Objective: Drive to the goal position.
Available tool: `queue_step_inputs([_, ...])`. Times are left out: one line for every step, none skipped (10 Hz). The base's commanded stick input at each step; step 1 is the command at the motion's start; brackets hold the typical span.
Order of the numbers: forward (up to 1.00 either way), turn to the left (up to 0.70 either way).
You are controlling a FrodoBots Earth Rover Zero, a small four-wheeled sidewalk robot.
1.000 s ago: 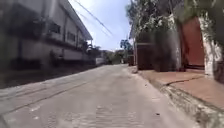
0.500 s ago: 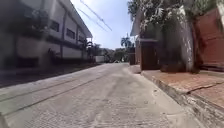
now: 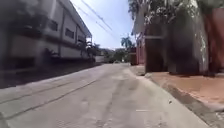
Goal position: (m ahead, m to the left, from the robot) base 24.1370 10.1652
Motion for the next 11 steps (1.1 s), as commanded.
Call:
queue_step_inputs([1.00,0.02])
queue_step_inputs([1.00,0.02])
queue_step_inputs([1.00,-0.02])
queue_step_inputs([1.00,-0.05])
queue_step_inputs([1.00,-0.09])
queue_step_inputs([1.00,-0.12])
queue_step_inputs([1.00,-0.16])
queue_step_inputs([1.00,-0.17])
queue_step_inputs([1.00,-0.19])
queue_step_inputs([1.00,-0.13])
queue_step_inputs([1.00,-0.05])
